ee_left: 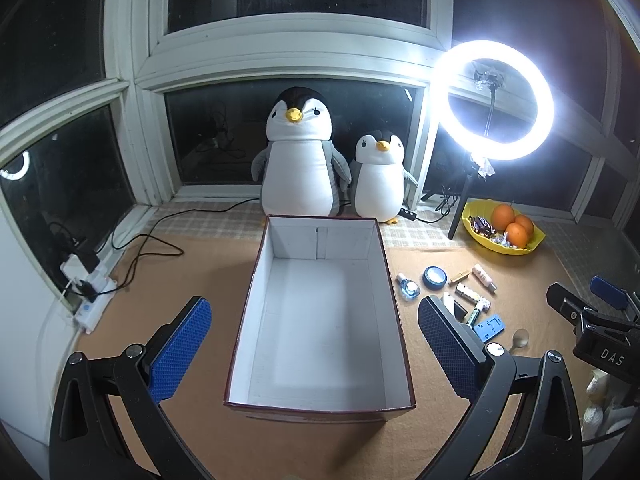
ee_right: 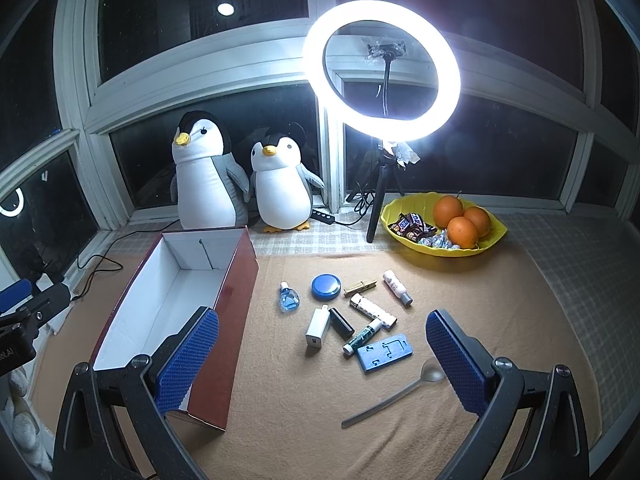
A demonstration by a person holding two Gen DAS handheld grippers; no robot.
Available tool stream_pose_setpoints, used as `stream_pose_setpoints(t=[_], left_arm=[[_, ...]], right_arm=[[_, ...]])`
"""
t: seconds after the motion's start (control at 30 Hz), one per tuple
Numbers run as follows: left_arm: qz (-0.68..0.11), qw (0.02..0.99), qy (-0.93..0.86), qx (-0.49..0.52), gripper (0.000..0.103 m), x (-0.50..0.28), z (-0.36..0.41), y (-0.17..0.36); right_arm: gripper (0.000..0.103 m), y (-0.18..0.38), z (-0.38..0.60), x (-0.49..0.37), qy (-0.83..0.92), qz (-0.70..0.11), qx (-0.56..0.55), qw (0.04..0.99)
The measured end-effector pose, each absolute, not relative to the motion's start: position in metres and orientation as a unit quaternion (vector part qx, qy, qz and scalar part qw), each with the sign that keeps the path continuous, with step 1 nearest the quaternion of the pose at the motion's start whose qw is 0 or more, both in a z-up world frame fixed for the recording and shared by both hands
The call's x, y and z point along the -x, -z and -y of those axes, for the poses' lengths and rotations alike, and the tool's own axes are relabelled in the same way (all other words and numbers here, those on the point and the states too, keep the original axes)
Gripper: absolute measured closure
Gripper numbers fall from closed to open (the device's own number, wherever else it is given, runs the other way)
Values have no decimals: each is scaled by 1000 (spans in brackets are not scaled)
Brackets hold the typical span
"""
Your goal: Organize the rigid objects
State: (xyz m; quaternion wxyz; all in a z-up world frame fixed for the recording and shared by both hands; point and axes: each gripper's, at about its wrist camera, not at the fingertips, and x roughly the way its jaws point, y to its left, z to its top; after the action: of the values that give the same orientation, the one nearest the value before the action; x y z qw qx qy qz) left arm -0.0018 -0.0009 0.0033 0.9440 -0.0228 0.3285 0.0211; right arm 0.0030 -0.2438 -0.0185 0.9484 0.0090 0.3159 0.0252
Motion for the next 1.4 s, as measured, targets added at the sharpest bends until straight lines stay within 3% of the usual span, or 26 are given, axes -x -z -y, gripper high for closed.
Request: stream_pose_setpoints(t=[1.4], left_arm=[[-341,939,-22,24,0,-5,-1,8]], right_arm=[[1,31,244,-14,-31,-337,-15,941]])
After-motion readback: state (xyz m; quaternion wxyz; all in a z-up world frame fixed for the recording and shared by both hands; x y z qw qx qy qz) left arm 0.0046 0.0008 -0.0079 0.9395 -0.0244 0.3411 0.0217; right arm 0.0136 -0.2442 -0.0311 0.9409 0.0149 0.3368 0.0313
